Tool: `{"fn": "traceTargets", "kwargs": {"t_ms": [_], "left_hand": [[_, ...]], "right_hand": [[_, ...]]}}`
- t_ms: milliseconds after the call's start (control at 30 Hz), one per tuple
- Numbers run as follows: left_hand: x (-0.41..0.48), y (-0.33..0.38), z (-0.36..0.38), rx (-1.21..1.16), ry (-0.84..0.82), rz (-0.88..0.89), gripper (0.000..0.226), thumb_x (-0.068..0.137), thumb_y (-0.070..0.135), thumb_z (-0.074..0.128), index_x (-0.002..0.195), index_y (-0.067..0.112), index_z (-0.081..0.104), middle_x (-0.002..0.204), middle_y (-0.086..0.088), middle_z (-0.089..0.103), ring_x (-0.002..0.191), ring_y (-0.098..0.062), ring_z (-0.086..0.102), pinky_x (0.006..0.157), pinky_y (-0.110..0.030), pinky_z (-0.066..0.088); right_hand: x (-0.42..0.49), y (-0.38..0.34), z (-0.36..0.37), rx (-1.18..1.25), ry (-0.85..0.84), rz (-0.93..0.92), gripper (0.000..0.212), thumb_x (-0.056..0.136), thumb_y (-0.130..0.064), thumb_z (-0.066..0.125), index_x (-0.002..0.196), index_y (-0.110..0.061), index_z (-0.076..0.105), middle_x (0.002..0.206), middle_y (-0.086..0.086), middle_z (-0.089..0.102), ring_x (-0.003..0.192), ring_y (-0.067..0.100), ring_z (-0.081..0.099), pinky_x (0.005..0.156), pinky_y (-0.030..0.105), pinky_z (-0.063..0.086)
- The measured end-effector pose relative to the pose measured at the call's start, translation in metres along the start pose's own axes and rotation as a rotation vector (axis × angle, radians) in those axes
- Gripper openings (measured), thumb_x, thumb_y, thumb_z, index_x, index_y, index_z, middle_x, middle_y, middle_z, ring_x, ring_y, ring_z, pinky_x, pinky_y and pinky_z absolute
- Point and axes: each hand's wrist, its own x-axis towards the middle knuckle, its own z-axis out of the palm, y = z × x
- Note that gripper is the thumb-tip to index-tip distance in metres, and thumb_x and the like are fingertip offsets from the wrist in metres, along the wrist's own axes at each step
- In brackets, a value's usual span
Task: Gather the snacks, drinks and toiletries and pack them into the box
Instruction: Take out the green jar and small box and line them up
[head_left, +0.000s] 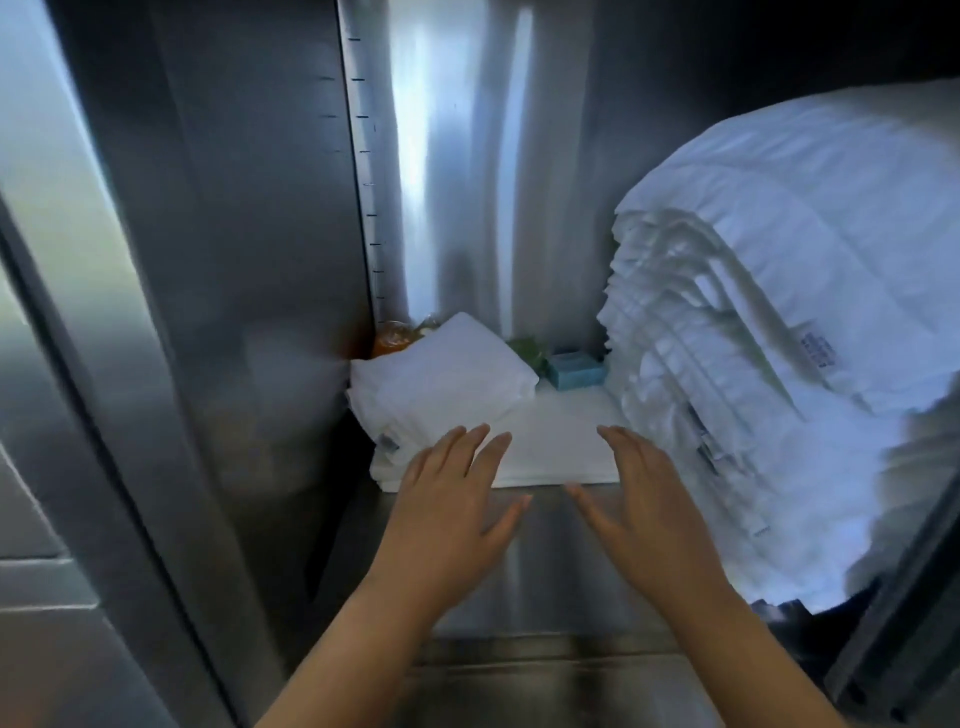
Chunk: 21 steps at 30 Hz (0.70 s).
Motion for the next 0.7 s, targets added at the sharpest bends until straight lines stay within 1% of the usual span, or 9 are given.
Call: {"fn": "traceTargets", "kwargs": {"t_ms": [67, 133, 233, 300, 433, 533, 600, 700], "left_hand": [[0.026, -0.004, 0.016, -0.011, 0.005, -0.044, 0.062, 0.092, 0.061, 0.025, 0.147, 0.038, 0.008, 0.156, 0.014, 0.007, 0.142, -0.005, 0.0, 0.115, -0.03, 0.0], [0.056, -0.008, 0.034, -0.009, 0.011, -0.09, 0.062, 0.091, 0.062, 0.024, 0.147, 0.04, 0.009, 0.156, 0.014, 0.008, 0.142, -0.006, 0.003, 0.116, -0.031, 0.002], [0.107, -0.013, 0.066, 0.011, 0.036, -0.142, 0.063, 0.089, 0.065, 0.019, 0.146, 0.04, 0.013, 0.156, 0.014, 0.013, 0.142, -0.007, 0.01, 0.11, -0.026, -0.001], [0.141, -0.017, 0.088, 0.034, 0.027, -0.151, 0.066, 0.085, 0.066, 0.015, 0.146, 0.04, 0.017, 0.155, 0.014, 0.017, 0.142, -0.01, 0.016, 0.109, -0.026, 0.0], [0.198, -0.032, 0.131, 0.058, 0.006, -0.095, 0.057, 0.094, 0.058, 0.029, 0.145, 0.034, 0.026, 0.152, 0.008, 0.028, 0.139, -0.013, 0.025, 0.111, -0.027, 0.007], [0.239, -0.042, 0.156, 0.092, 0.015, -0.057, 0.056, 0.095, 0.051, 0.035, 0.145, 0.026, 0.03, 0.149, 0.001, 0.035, 0.137, -0.016, 0.029, 0.112, -0.029, 0.012], [0.266, -0.045, 0.167, 0.084, 0.004, -0.041, 0.055, 0.095, 0.048, 0.037, 0.144, 0.024, 0.031, 0.148, -0.001, 0.037, 0.136, -0.016, 0.03, 0.112, -0.03, 0.014], [0.304, -0.051, 0.187, 0.083, -0.042, 0.035, 0.053, 0.096, 0.045, 0.038, 0.144, 0.024, 0.032, 0.147, -0.001, 0.037, 0.136, -0.016, 0.029, 0.112, -0.031, 0.015]], "right_hand": [[0.04, 0.024, 0.018, 0.001, -0.01, -0.001, 0.07, 0.086, -0.058, 0.045, 0.143, -0.021, 0.03, 0.147, 0.0, 0.034, 0.134, 0.014, 0.029, 0.108, 0.03, 0.028], [0.081, 0.047, 0.039, 0.016, -0.038, 0.032, 0.067, 0.088, -0.054, 0.047, 0.143, -0.018, 0.029, 0.147, 0.003, 0.034, 0.133, 0.018, 0.03, 0.107, 0.03, 0.028], [0.136, 0.075, 0.075, 0.033, -0.048, 0.11, 0.067, 0.09, -0.051, 0.048, 0.143, -0.016, 0.028, 0.149, 0.006, 0.03, 0.135, 0.021, 0.027, 0.109, 0.032, 0.027], [0.166, 0.091, 0.099, 0.037, -0.042, 0.162, 0.067, 0.091, -0.048, 0.05, 0.143, -0.014, 0.027, 0.15, 0.008, 0.029, 0.136, 0.022, 0.026, 0.11, 0.032, 0.026], [0.216, 0.116, 0.134, 0.039, -0.038, 0.226, 0.069, 0.092, -0.039, 0.052, 0.145, -0.008, 0.023, 0.151, 0.014, 0.026, 0.138, 0.026, 0.025, 0.111, 0.033, 0.025], [0.246, 0.132, 0.149, 0.051, -0.021, 0.244, 0.065, 0.092, -0.033, 0.054, 0.145, -0.007, 0.027, 0.151, 0.015, 0.026, 0.139, 0.026, 0.024, 0.112, 0.037, 0.027], [0.261, 0.138, 0.158, 0.033, 0.017, 0.243, 0.062, 0.092, -0.033, 0.055, 0.144, -0.01, 0.031, 0.152, 0.013, 0.026, 0.14, 0.026, 0.021, 0.114, 0.038, 0.023], [0.279, 0.144, 0.175, -0.063, 0.046, 0.199, 0.061, 0.091, -0.04, 0.053, 0.143, -0.016, 0.034, 0.153, 0.014, 0.024, 0.14, 0.027, 0.02, 0.115, 0.041, 0.016]]}}
